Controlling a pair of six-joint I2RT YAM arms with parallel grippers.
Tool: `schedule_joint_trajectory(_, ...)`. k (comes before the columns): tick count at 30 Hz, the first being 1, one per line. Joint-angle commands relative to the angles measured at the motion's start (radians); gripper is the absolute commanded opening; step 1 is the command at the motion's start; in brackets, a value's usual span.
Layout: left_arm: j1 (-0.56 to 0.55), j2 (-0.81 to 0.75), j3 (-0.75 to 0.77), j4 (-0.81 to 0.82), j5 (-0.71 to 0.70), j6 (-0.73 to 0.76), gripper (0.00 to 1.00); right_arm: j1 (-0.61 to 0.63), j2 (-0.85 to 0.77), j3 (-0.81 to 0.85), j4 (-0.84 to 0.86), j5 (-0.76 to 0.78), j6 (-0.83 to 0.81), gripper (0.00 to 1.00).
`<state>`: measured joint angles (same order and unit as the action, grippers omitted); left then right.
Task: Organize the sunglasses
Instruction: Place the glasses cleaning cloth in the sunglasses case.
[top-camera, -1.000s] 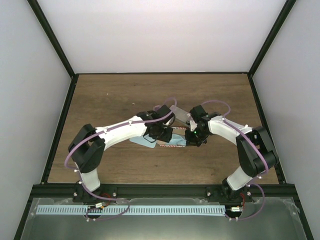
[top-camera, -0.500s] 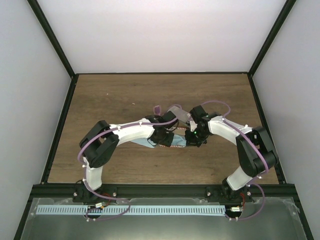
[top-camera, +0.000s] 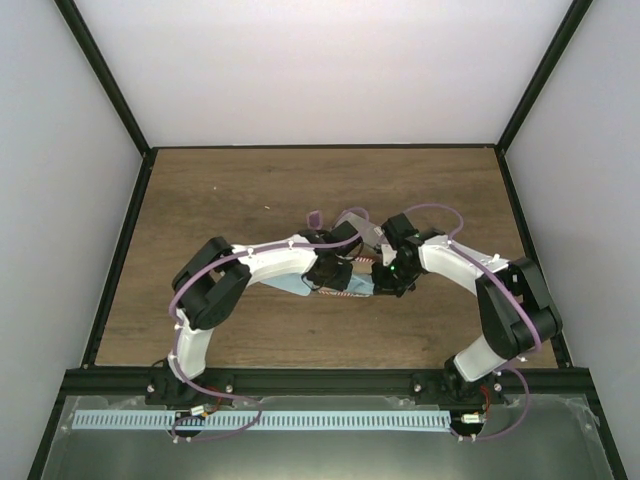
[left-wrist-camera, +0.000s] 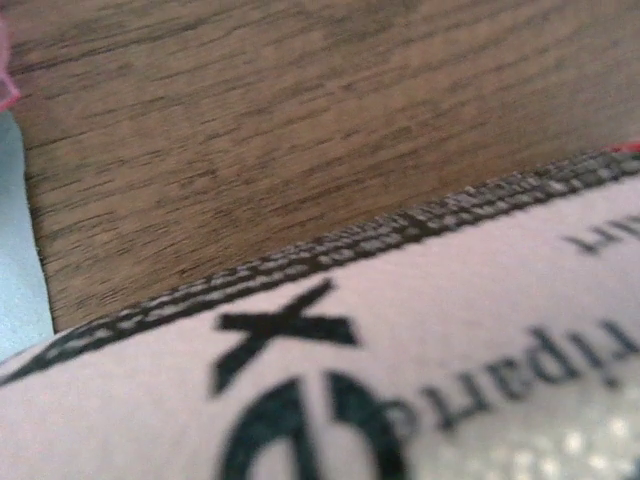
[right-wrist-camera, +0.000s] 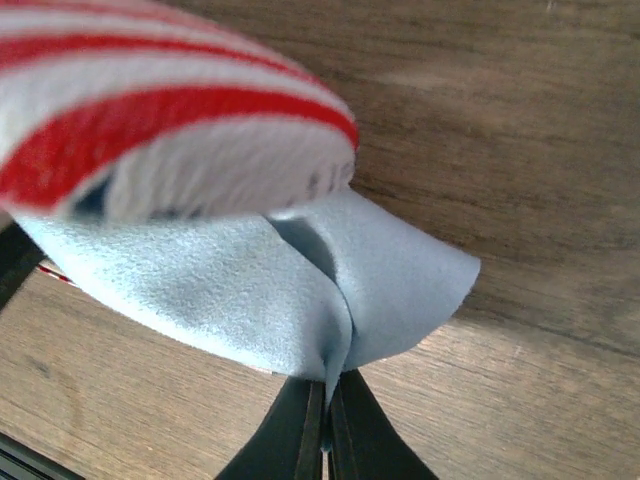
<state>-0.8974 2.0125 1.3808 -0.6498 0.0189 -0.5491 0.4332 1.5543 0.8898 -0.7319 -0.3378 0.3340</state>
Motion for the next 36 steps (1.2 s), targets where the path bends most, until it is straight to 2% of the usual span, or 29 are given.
schedule_joint_trajectory(1,-0.010,0.036,0.028,0.009,-0.006,-0.011,0.26,-0.005,-0.030,-0.017,-0.003,-0.008,0.011,0.01)
schedule_joint_trajectory(4,-0.015,0.048,0.031,0.007,-0.010,-0.014,0.08,-0.005,-0.034,-0.023,0.001,-0.011,0.013,0.01)
schedule_joint_trajectory(5,-0.017,0.053,0.031,0.007,-0.007,-0.015,0.05,-0.005,-0.033,-0.023,-0.001,-0.012,0.012,0.01)
schedule_joint_trajectory(11,-0.025,0.042,0.019,-0.001,-0.021,-0.029,0.04,-0.005,-0.033,-0.025,-0.001,-0.008,0.011,0.01)
schedule_joint_trajectory(22,-0.026,-0.090,-0.025,-0.036,-0.118,-0.037,0.04,-0.004,-0.030,-0.020,0.009,-0.012,0.018,0.01)
schedule_joint_trajectory(36,-0.026,-0.152,-0.083,-0.053,-0.146,-0.055,0.04,0.033,-0.015,0.036,-0.010,0.007,0.025,0.01)
